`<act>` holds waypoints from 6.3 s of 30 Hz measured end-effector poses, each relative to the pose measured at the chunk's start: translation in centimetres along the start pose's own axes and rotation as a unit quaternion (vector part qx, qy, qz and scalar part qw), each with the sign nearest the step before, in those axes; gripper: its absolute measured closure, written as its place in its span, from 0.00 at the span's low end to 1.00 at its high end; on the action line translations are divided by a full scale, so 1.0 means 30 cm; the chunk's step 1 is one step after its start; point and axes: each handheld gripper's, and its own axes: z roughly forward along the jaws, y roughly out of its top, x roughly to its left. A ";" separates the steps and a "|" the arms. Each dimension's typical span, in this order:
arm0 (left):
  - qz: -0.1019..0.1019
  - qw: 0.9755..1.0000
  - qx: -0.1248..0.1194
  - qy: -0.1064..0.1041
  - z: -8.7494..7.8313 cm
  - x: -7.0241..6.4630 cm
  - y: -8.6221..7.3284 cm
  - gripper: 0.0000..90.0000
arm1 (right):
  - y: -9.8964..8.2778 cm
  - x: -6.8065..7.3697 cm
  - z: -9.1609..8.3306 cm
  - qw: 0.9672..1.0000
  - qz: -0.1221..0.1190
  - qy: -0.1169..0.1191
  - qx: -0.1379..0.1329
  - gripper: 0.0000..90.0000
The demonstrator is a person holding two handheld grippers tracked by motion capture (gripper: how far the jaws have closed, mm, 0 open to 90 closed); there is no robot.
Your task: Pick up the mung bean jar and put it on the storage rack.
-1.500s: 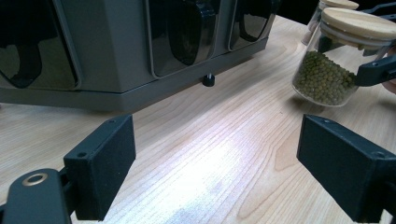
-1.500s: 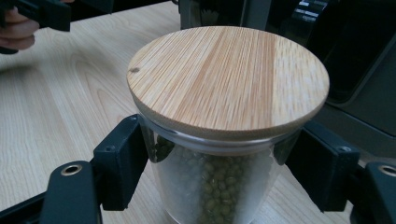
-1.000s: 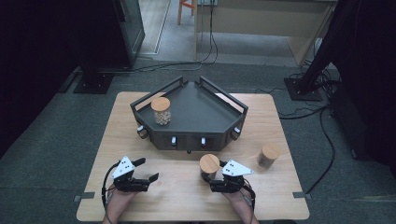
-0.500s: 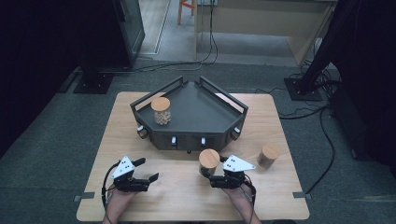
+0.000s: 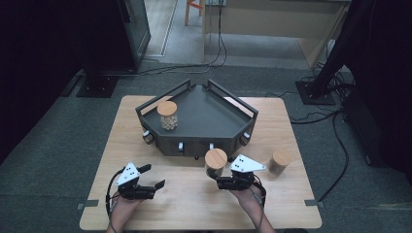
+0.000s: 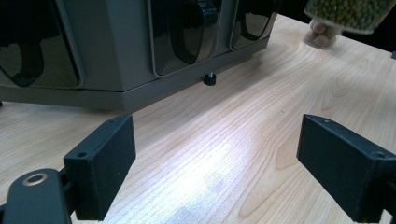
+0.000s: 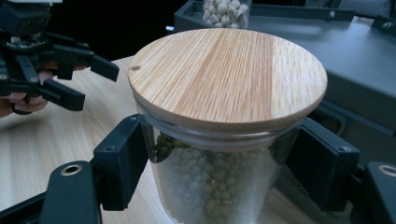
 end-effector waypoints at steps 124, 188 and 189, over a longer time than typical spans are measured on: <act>-0.005 1.000 -0.003 -0.003 -0.005 0.008 -0.003 0.13 | 0.242 -0.124 0.187 1.000 0.015 -0.018 -0.008 0.28; -0.005 1.000 -0.008 -0.005 -0.011 0.011 -0.005 0.13 | 0.282 -0.161 0.313 0.998 0.049 -0.042 -0.019 0.28; -0.005 1.000 -0.008 -0.005 -0.011 0.011 -0.005 0.13 | 0.282 -0.161 0.313 0.998 0.049 -0.042 -0.019 0.28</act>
